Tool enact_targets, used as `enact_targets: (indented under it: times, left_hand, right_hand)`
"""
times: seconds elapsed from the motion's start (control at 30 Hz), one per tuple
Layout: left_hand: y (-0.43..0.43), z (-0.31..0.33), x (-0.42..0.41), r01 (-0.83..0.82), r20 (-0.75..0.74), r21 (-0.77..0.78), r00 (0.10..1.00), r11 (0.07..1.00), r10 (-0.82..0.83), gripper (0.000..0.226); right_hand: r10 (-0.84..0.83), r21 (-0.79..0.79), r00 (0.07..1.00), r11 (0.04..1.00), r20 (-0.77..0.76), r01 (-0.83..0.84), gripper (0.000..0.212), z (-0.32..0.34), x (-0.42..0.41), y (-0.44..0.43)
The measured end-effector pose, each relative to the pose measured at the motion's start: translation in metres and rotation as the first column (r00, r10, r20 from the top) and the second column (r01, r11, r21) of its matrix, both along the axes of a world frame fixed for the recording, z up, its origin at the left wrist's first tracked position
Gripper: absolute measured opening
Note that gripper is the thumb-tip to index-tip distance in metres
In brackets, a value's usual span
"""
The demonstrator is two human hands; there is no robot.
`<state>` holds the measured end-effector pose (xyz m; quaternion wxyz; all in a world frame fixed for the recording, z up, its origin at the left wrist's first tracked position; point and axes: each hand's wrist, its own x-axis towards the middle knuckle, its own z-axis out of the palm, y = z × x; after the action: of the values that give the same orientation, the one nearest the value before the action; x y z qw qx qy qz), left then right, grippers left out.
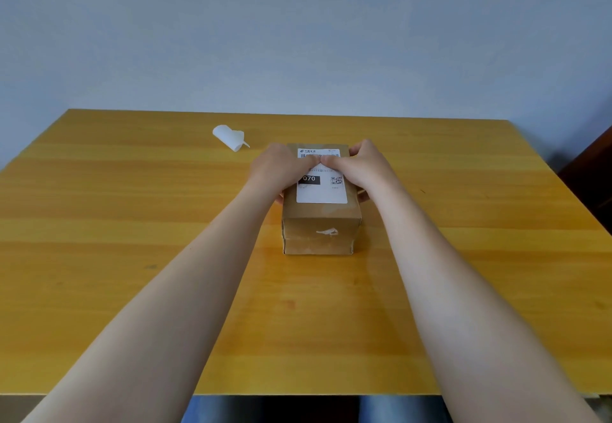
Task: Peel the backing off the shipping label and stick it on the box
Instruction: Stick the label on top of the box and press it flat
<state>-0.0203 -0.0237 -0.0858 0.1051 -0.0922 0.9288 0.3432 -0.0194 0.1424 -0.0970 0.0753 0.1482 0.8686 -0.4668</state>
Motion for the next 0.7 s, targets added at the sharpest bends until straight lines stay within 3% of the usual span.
enact_targets:
  times: [0.2,0.43,0.57,0.7]
  left_hand:
    - [0.004,0.003,-0.008,0.024,-0.004,-0.085,1.0,0.996,-0.025,0.056]
    - [0.007,0.006,-0.013,0.027,0.063,-0.055,0.998,0.998,-0.024,0.052]
    - [0.006,0.009,-0.013,0.03,0.106,-0.004,0.994,1.0,-0.029,0.046]
    - [0.004,0.01,-0.012,-0.044,0.134,0.123,0.991,0.991,0.027,0.043]
  right_hand:
    - [0.011,0.096,0.999,0.995,0.035,-0.014,0.079,0.004,-0.009,-0.004]
    - [0.016,0.121,0.995,0.992,0.102,-0.028,0.085,0.011,-0.013,-0.006]
    - [0.028,0.09,0.995,0.995,0.099,-0.037,0.058,0.011,-0.016,-0.004]
    - [0.001,0.058,0.995,0.998,0.095,-0.006,0.059,0.008,-0.013,-0.004]
